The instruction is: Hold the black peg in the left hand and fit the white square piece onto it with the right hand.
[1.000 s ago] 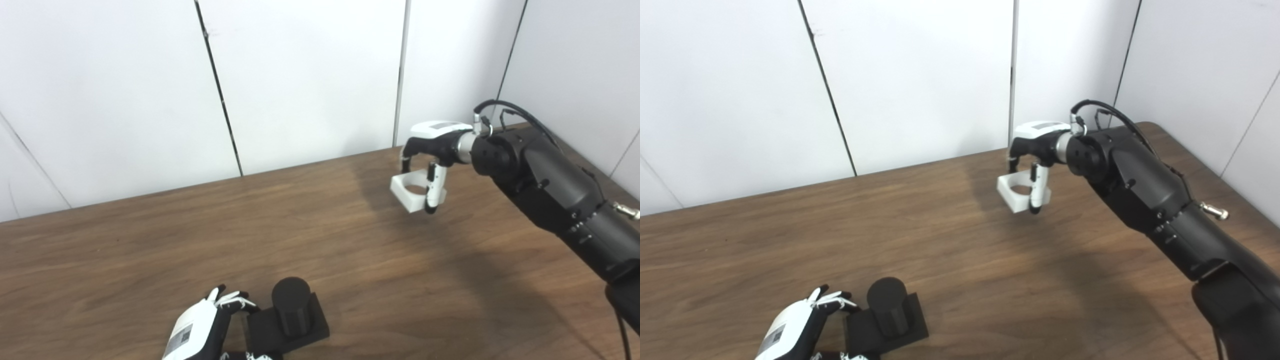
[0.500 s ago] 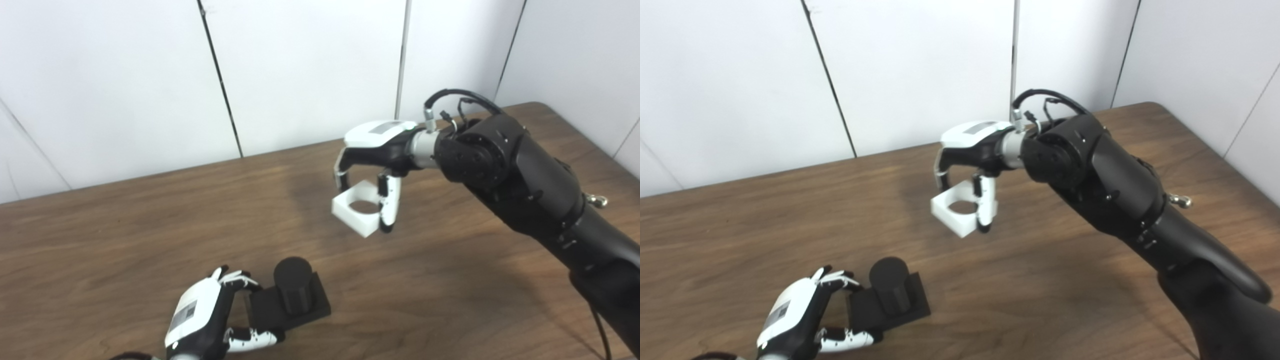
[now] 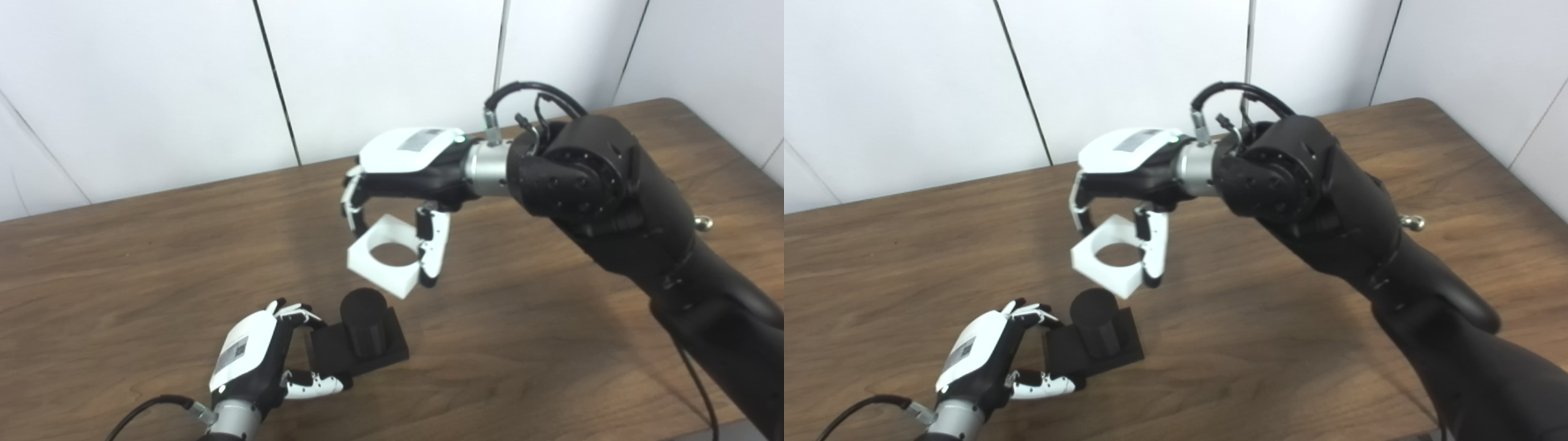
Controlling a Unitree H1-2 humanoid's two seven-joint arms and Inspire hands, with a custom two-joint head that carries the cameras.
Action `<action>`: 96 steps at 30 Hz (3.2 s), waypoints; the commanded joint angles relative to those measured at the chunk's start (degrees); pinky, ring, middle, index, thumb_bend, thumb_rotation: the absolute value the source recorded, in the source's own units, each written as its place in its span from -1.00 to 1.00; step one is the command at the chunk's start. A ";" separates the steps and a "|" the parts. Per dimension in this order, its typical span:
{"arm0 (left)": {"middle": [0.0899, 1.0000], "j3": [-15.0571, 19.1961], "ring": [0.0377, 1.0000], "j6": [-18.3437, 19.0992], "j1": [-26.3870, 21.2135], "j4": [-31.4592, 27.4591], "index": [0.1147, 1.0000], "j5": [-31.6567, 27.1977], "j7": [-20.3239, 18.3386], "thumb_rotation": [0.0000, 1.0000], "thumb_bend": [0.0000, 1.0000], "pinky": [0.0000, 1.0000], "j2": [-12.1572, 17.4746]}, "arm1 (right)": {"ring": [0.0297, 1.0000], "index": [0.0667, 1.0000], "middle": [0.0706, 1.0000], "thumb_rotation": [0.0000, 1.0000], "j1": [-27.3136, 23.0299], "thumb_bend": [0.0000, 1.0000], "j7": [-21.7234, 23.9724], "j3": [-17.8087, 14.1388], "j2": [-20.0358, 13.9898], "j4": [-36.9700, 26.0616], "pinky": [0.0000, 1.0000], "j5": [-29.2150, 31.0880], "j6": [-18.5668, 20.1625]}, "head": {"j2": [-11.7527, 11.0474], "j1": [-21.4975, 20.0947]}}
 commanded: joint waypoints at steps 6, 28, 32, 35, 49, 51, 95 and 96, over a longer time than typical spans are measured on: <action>0.65 -0.61 0.96 0.95 0.04 0.68 -0.15 1.90 -2.79 -0.87 0.01 1.00 -0.68 | 0.85 -0.11 0.55 -0.73 -4.57 0.05 -1.53 -1.11 1.84 -1.36 1.00 -0.03 0.16 | 0.87 0.93; 0.66 -0.28 0.97 0.87 -0.77 -0.56 -0.15 7.56 -7.71 -0.87 0.01 1.00 -4.42 | 0.84 -0.11 0.53 -0.73 1.37 0.05 -3.60 1.69 3.35 0.72 1.00 -0.06 -3.83 | 3.76 4.10; 0.67 -0.05 0.98 0.92 -0.82 -0.56 -0.15 7.84 -8.03 -0.87 0.01 1.00 -4.84 | 0.84 -0.11 0.53 -0.73 2.08 0.05 -4.26 1.91 3.12 1.43 1.00 0.29 -4.72 | 3.89 4.20; 0.66 -0.03 0.98 0.82 -0.74 -0.64 -0.15 7.69 -7.87 -0.87 0.01 1.00 -4.86 | 0.84 -0.11 0.52 -0.73 2.44 0.05 -4.49 2.09 3.08 2.05 1.00 0.47 -5.61 | 3.90 4.17; 0.68 0.17 0.99 0.82 -0.55 -0.95 -0.15 8.02 -8.17 -0.87 0.02 1.00 -5.54 | 0.84 -0.11 0.54 -0.73 3.83 0.05 -5.50 2.30 3.17 3.99 1.00 -0.22 -8.68 | 4.10 4.15; 0.68 0.12 0.99 0.85 -0.58 -1.07 -0.15 8.45 -8.54 -0.87 0.01 1.00 -5.63 | 0.84 -0.11 0.54 -0.73 4.01 0.05 -5.85 2.61 3.20 4.36 1.00 -0.57 -9.52 | 4.19 3.93; 0.66 0.25 0.98 0.79 -0.66 -0.98 -0.15 9.41 -9.61 -0.87 0.02 1.00 -7.44 | 0.82 -0.11 0.52 -0.73 9.93 0.05 -10.42 3.77 5.36 6.03 1.00 -5.03 -17.66 | 4.14 3.69; 0.66 0.25 0.98 0.77 -0.62 -0.98 -0.15 9.28 -9.51 -0.87 0.02 1.00 -7.46 | 0.82 -0.11 0.52 -0.73 9.97 0.05 -10.59 3.69 5.35 6.21 1.00 -4.98 -17.81 | 4.14 3.67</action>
